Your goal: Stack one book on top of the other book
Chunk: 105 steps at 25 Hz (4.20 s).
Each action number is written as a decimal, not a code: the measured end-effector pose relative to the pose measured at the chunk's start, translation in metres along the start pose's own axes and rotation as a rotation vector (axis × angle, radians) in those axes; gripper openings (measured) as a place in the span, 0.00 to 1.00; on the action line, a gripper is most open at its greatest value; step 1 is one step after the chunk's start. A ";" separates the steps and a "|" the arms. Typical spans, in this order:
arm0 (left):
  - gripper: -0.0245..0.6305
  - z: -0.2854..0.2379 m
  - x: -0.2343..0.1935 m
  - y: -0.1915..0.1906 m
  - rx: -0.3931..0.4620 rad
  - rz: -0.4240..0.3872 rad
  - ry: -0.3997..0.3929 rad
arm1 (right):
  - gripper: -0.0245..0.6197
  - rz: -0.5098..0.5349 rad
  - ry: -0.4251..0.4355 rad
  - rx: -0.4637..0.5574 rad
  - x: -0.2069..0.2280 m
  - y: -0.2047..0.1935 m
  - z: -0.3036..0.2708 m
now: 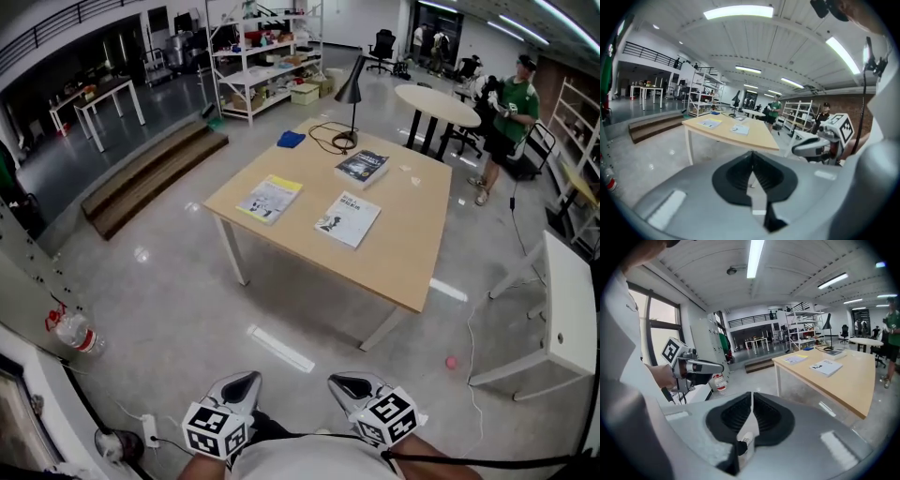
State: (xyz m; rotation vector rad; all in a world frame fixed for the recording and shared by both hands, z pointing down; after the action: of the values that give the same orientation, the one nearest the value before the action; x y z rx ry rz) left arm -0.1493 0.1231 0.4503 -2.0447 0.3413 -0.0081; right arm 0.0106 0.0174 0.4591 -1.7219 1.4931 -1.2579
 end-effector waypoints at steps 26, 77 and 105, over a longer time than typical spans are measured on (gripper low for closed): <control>0.05 -0.109 -0.268 0.117 0.007 -0.029 -0.183 | 0.06 -0.201 -0.156 0.122 0.056 0.167 -0.226; 0.33 -0.558 -0.375 0.170 -0.481 -0.127 -0.380 | 0.33 -0.692 -0.694 0.176 0.413 0.148 -0.382; 0.19 -0.488 -0.379 0.113 -0.659 -0.153 -0.416 | 0.33 -0.768 -0.578 0.144 0.337 0.115 -0.405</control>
State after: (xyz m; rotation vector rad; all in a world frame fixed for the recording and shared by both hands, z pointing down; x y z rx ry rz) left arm -0.6136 -0.2560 0.6397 -2.6404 -0.0955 0.4865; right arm -0.4169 -0.2607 0.6341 -2.3793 0.3991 -1.0047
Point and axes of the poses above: the fingertips, and each gripper's own axes: z backward along the fingers, x to its right, y out of its top, the point moved 4 cm from there along z, backward along the fingers, and after that the axes turned 13 degrees about y, right-handed, at the moved point
